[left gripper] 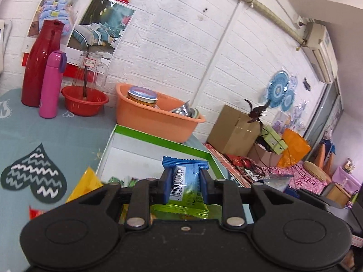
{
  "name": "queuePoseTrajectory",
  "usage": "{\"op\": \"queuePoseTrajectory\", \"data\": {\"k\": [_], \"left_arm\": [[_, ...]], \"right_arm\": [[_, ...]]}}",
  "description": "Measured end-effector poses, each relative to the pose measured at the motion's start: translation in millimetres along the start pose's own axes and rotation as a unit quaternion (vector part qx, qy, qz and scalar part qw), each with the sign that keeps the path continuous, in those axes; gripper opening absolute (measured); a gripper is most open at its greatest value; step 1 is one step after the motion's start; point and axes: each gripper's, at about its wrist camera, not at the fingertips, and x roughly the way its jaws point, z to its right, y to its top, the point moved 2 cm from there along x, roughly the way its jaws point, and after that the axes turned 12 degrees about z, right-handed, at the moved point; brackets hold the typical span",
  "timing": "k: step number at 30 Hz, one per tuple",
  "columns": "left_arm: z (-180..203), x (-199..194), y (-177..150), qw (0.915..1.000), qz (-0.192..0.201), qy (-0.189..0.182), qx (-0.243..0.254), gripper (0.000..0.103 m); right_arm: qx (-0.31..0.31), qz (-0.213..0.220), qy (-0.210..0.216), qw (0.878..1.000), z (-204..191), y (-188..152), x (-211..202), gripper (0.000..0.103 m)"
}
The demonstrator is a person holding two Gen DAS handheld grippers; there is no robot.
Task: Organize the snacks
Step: 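Carry both snacks into the green box and open both tools, then move the left tool to an orange-wrapped bag while the right tool approaches a round brown candy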
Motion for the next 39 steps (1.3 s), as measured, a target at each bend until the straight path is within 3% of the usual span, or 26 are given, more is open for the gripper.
{"op": "queuePoseTrajectory", "data": {"k": [10, 17, 19, 20, 21, 24, 32, 39], "left_arm": [[-33, 86, -6, 0.9983, -0.040, 0.042, -0.004, 0.036], [-49, 121, -20, 0.9959, -0.072, 0.055, 0.003, 0.039], [-50, 127, -23, 0.9953, -0.078, 0.057, 0.014, 0.065], [-50, 128, -24, 0.9949, -0.082, 0.057, 0.015, 0.103], [-50, 126, -24, 0.9949, -0.082, 0.059, 0.012, 0.103], [-44, 107, -20, 0.9974, -0.045, 0.056, 0.006, 0.103], [-7, 45, -1, 0.9984, -0.035, 0.043, 0.010, 0.103], [10, -21, -18, 0.9994, -0.027, 0.022, 0.007, 0.103]], "right_arm": [[0.020, -0.047, -0.031, 0.998, 29, -27, 67, 0.071], [0.032, -0.077, -0.041, 0.996, 41, -52, 103, 0.072], [0.027, -0.080, -0.037, 0.996, 41, -58, 110, 0.080], [0.024, -0.079, -0.034, 0.996, 41, -61, 112, 0.085], [0.019, -0.083, -0.032, 0.996, 40, -62, 113, 0.103], [0.005, -0.068, -0.055, 0.996, 41, -57, 107, 0.103], [0.022, -0.017, -0.054, 0.998, 29, -21, 51, 0.103], [0.033, 0.011, -0.033, 0.999, 9, -13, -11, 0.103]]}}
